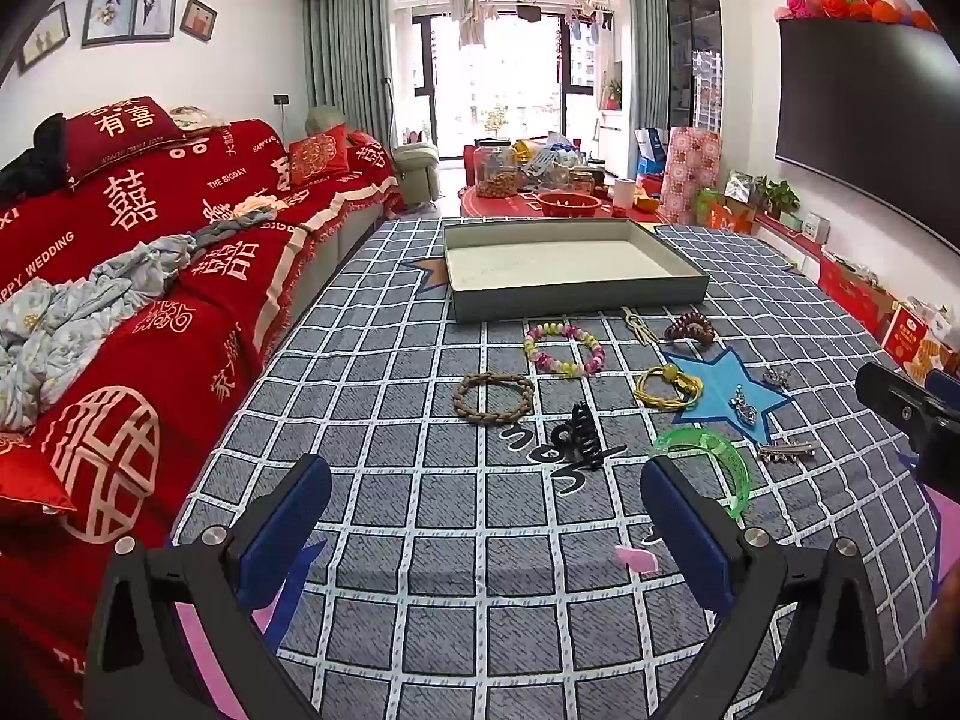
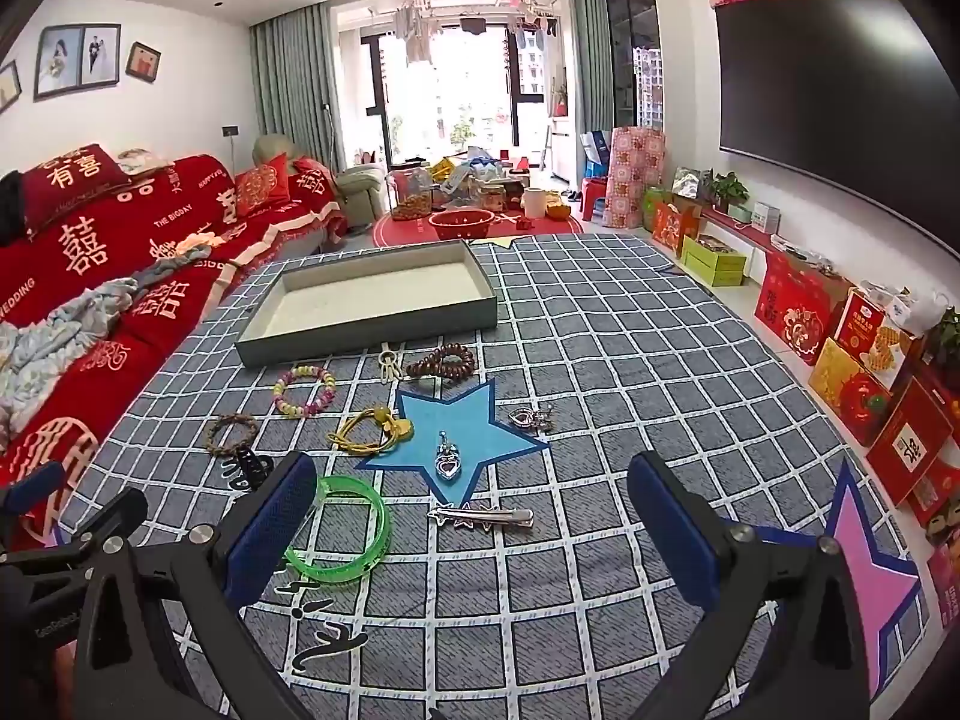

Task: Organize jewelry

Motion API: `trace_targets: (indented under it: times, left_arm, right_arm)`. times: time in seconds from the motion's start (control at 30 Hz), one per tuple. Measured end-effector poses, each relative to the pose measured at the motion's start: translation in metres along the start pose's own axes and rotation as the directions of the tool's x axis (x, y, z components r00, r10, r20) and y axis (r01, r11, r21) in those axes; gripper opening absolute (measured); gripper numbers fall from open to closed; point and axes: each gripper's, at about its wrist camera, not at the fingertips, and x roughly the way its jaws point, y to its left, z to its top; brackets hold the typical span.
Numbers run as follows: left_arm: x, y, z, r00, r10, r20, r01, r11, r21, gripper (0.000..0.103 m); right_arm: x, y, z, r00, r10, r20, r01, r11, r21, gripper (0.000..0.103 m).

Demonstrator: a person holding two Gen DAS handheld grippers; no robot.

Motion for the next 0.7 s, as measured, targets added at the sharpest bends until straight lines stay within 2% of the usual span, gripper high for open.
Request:
trace_targets:
  times: [0.7]
  left_arm:
    - [-0.0005,-0.0002,-0.0005,1.000,-0.002,-0.002,0.002,1.000,-0.003,0.103]
  right_arm:
    - [-0.0007,-0.0003,-0.0016,1.000,0.002,-0.004,-0.002,1.000,0.003,0.103]
